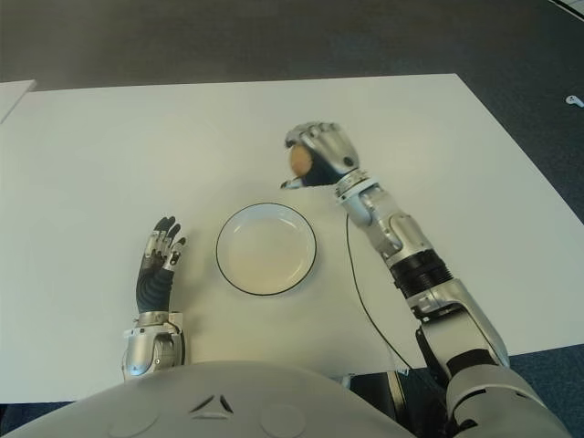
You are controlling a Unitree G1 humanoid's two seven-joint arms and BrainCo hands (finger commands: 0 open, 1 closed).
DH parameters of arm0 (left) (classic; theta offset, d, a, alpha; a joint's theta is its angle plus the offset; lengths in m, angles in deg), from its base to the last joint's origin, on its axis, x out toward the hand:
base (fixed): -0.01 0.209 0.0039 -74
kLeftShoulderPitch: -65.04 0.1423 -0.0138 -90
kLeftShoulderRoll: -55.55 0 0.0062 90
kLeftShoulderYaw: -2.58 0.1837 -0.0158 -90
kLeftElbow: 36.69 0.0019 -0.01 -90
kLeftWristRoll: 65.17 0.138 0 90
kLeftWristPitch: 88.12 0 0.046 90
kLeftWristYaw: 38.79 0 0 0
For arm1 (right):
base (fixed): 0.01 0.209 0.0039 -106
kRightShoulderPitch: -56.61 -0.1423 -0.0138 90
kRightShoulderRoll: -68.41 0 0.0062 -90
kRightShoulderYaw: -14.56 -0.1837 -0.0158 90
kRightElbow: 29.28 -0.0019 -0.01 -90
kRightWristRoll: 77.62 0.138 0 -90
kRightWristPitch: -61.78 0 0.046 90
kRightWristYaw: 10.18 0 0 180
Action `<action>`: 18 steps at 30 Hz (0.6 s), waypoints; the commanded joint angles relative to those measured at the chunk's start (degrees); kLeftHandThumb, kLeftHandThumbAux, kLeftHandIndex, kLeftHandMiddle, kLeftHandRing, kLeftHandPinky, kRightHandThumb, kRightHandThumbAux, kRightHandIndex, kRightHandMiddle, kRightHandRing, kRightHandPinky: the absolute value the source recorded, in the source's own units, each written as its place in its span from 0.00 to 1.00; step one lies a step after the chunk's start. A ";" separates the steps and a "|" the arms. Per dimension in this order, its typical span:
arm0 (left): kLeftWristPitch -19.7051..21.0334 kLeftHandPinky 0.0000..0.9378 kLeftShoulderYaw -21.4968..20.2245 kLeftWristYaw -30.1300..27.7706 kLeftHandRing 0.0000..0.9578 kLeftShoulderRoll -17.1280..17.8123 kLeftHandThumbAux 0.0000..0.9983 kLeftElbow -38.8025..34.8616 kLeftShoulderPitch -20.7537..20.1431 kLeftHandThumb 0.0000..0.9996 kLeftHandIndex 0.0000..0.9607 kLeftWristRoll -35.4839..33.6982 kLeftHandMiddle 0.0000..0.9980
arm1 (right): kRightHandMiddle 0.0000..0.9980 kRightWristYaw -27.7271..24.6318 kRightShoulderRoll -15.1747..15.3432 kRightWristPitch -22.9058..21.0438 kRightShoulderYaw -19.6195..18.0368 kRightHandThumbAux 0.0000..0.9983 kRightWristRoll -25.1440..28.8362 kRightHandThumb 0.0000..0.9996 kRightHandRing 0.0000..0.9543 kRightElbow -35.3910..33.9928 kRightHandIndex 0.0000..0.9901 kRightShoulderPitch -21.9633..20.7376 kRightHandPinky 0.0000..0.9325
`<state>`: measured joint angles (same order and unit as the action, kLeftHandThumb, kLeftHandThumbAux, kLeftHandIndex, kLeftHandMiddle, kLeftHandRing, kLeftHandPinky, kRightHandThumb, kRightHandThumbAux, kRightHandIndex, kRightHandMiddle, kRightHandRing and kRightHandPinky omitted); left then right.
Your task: Put the apples into the plate.
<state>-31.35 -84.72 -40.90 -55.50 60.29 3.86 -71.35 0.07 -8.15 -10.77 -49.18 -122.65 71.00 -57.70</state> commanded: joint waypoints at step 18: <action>1.22 0.03 2.28 0.75 0.04 -2.24 0.55 0.78 1.91 0.08 0.06 0.25 0.06 | 0.53 -7.65 -4.56 8.00 7.25 0.68 -3.97 0.86 0.84 -5.94 0.41 4.48 0.83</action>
<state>-31.88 -83.73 -40.48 -55.53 60.02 4.75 -71.33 -6.01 -13.17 -3.67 -42.70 -125.60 66.35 -54.07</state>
